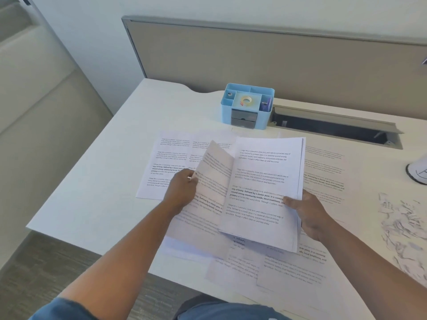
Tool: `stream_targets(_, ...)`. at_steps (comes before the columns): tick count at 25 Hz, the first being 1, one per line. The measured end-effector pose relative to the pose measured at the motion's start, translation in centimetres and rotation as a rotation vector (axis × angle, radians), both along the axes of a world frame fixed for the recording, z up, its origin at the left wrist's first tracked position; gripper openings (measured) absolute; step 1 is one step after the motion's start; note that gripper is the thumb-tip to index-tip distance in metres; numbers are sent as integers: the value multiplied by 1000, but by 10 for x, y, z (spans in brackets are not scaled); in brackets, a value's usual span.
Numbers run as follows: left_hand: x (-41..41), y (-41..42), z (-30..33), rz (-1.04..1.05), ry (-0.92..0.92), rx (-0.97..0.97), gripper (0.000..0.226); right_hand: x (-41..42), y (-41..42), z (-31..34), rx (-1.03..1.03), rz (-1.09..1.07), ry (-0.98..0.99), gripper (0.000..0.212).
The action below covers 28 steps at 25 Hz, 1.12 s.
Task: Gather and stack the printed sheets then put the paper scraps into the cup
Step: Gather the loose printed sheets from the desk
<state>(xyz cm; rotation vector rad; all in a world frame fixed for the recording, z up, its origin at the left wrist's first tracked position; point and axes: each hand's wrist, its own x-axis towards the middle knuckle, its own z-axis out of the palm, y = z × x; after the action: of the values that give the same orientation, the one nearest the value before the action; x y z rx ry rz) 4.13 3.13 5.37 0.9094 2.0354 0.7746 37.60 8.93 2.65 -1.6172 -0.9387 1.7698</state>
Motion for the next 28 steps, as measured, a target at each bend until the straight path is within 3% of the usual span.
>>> stream_targets(6,-26,15,72,-21,99,172,17,14,-6,10,15,-15,-27,36)
stream_targets(8,-28,15,92,29,-39,210,17,15,-10,13,10,-31,-9,34)
stream_targets(12,-18,6,107,54,-498,267,15,14,-20,21,-12,-52,88,33)
stream_targets(15,-2,2,95,46,-686,234,17,16,-27,27,-19,-61,169,36)
stream_targets(17,8,3,78,74,-698,186,15,17,-31,31,-21,-50,220,37)
stream_targets(23,40,3,28,85,-477,65,13,14,-42,45,13,-44,270,36)
stream_targets(28,55,-4,17,113,-549,49,11,4,-42,47,42,-92,223,30)
